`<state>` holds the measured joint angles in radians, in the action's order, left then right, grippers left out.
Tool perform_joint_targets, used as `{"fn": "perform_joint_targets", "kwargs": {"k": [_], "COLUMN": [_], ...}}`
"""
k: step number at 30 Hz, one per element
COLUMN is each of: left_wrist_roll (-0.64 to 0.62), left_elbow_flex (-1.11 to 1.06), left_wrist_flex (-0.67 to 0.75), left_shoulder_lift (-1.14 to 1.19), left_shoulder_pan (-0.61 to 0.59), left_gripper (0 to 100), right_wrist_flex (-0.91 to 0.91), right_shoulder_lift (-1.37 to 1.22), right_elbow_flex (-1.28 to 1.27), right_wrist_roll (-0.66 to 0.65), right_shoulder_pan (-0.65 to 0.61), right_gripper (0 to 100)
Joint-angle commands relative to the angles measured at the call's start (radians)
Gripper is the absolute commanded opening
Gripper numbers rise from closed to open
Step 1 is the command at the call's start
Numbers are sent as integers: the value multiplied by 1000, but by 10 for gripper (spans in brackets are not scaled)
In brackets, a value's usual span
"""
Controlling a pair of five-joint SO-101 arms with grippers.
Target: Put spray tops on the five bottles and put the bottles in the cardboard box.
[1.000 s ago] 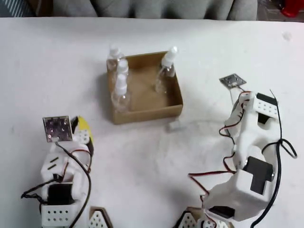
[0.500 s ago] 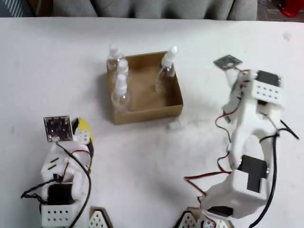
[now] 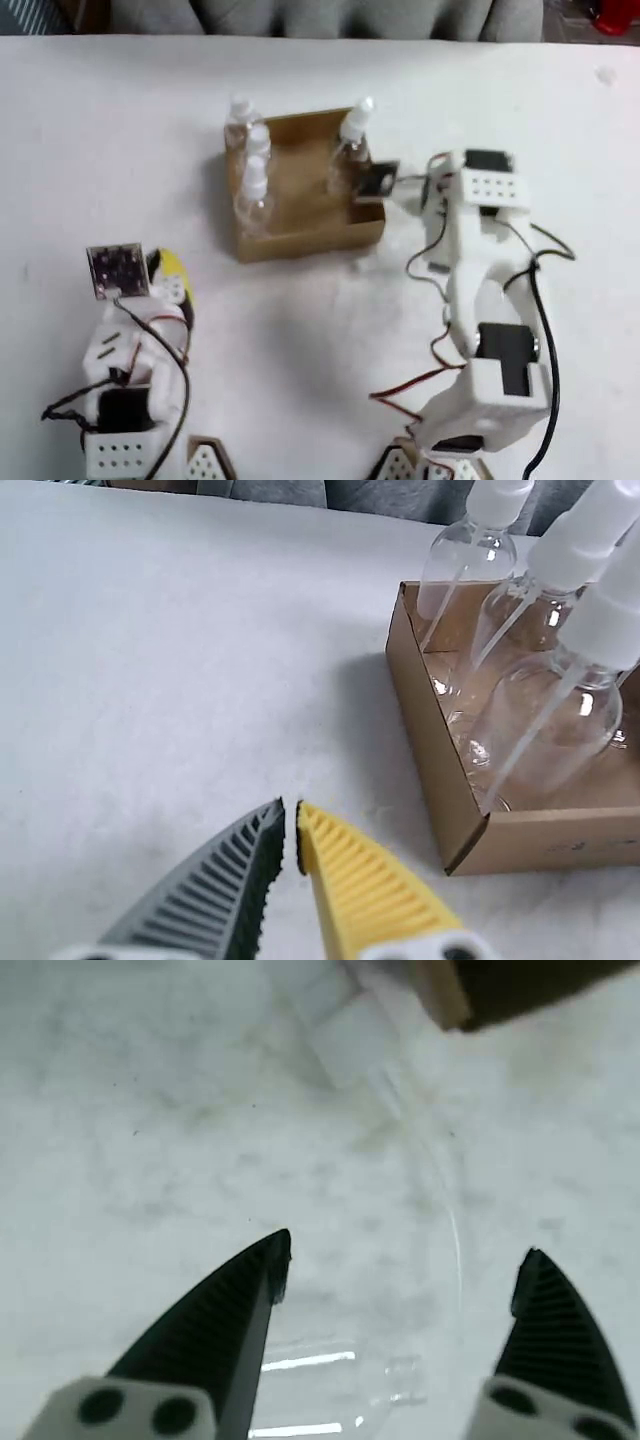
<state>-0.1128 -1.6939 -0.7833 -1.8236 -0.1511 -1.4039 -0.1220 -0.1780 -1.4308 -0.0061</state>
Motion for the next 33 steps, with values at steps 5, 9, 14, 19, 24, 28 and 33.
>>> {"fn": "perform_joint_targets", "kwargs": {"k": [5,9,14,19,24,28,33], "left_wrist_roll": [31,74,75,77,78,78,78], "left_elbow_flex": [2,2,2,2,2,2,2], "left_wrist_flex": [3,0,0,2,2,2,2], "left_shoulder_lift": [-4,-4,-4,-4,-4,-4,-4], "left_shoulder_pan": [-10,-7,-5,-5,-5,-5,-7], "left_gripper": [20,20,20,20,20,20,20], "right_wrist_flex": [229,312,380,440,453,455,381], "right_shoulder_lift": [12,12,12,12,12,24,58], "right_elbow_flex": [-143,-204,-261,-310,-322,-315,-213], "right_wrist_roll": [-54,-49,-48,-46,-44,25,233], "right_shoulder_pan": [-81,-107,-113,-124,-134,-133,-131], "right_gripper": [309,309,308,187,38,15,15]}}
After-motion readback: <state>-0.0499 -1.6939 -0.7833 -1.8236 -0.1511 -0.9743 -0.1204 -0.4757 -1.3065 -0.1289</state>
